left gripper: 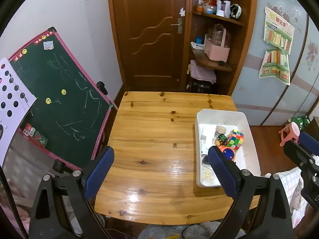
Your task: Organize rigid objects
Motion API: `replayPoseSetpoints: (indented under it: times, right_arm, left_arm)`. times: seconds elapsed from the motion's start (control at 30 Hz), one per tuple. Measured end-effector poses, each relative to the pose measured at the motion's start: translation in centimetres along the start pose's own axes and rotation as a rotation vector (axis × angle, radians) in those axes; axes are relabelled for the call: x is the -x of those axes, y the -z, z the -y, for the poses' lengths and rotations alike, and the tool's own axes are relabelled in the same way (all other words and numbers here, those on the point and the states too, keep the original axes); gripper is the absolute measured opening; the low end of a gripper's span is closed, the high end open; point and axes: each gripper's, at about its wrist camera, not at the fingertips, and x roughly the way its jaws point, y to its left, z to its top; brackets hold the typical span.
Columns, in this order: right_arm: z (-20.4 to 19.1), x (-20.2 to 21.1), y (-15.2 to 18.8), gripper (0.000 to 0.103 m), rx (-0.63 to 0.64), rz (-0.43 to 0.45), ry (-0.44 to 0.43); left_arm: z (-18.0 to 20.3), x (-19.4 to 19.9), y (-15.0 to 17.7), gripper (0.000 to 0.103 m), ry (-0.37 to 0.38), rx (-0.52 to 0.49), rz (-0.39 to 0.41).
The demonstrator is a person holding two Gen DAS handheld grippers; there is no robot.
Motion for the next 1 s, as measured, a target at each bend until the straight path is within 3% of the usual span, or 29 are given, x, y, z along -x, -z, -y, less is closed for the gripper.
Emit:
replayPoseSetpoints:
  times: [1.0]
  right_arm:
    - [1.1,-1.0,0.1,0.066,-0.038,-0.031,-0.003]
  left_arm:
    - [0.6,-0.6,0.4,0.097,-0.007,0.013,-0.033]
